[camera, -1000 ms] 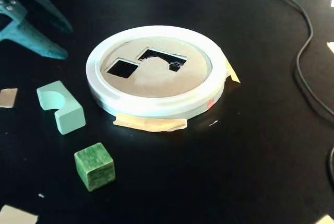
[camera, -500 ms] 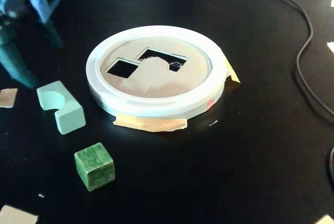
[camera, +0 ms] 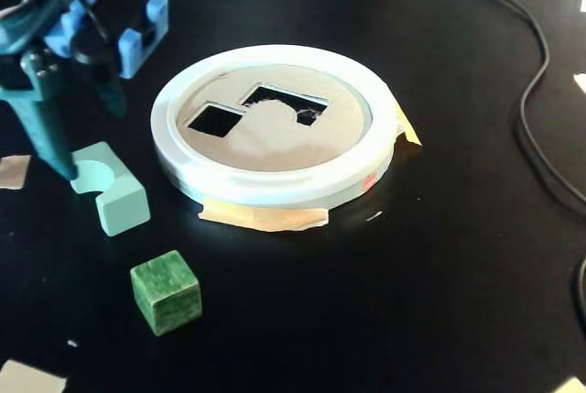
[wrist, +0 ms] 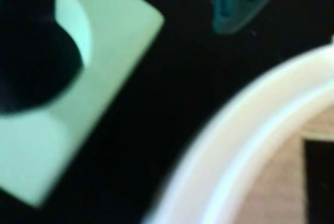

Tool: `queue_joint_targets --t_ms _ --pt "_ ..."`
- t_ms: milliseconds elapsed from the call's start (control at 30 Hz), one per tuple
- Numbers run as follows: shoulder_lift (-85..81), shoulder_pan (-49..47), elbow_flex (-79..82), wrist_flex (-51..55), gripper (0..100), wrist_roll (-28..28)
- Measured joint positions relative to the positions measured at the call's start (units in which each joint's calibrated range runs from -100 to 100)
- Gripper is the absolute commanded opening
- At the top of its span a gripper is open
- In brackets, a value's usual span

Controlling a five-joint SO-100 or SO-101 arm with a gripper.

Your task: Pick up the U shape block and drop it in corresponding U shaped hole

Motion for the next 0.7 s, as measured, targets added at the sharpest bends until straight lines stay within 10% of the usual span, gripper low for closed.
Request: queue_joint_targets --t_ms 700 --pt "9.72 3.60 -0.10 -2.33 70 0.00"
